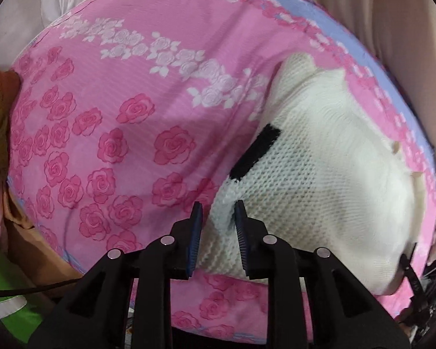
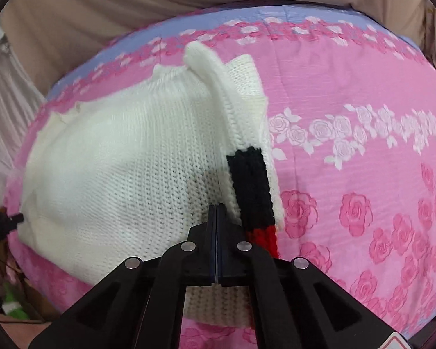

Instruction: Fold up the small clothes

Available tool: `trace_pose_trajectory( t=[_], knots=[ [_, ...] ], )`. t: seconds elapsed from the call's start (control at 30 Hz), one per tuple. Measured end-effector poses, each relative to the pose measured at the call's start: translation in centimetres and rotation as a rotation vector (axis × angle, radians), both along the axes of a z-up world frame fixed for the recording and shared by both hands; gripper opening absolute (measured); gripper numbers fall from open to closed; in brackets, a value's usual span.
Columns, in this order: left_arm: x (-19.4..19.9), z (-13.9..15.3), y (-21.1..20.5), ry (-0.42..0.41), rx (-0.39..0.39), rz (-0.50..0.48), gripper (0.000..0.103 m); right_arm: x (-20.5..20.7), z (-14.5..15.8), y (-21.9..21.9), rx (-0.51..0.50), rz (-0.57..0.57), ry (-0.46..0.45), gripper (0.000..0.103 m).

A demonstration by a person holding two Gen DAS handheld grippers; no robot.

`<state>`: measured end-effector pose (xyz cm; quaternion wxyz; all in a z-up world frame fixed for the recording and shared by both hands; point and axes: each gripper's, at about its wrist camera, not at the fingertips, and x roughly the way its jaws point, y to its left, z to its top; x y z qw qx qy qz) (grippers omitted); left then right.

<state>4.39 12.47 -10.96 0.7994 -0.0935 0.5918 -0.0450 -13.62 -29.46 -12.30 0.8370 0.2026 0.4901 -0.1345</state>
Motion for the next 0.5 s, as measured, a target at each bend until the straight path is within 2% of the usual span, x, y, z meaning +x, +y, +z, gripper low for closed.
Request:
trace_pose_trajectory(
  t=[0.07, 0.17, 0.2, 0.33, 0.43, 0.5],
  knots=[
    [0.1, 1.8, -0.3, -0.052, -0.025, -0.014, 0.024, 0.5, 2.4, 1.8, -0.021, 0.059, -0.051, 0.0],
    [1.2, 2.6, -1.3, -0.081, -0.066, -0.035, 0.036, 2.7, 4.7, 5.5, -0.013, 0.193, -0.106, 0.0],
    [1.7, 2.4, -1.7, -0.075, -0.08, -0.037, 0.036, 3.5, 4.9, 6.8, -0.012, 0.23, -0.112, 0.0],
    [3.7, -0.2, -2.6, -0.003, -0.138, -0.014, 0.036, 6.8, 3.5, 11.9, -0.017, 0.373, -0.084, 0.0],
    [4.1, -1.3, -2.7, 0.016, -0.141, 0.019, 0.036, 8.1, 1.6, 13.7, -0.028, 0.414, -0.03, 0.0],
    [4.3, -1.4, -2.6, 0.02, -0.157, 0.027, 0.03, 8.6, 0.3, 14.3, -0.042, 0.416, 0.009, 0.0]
  ],
)
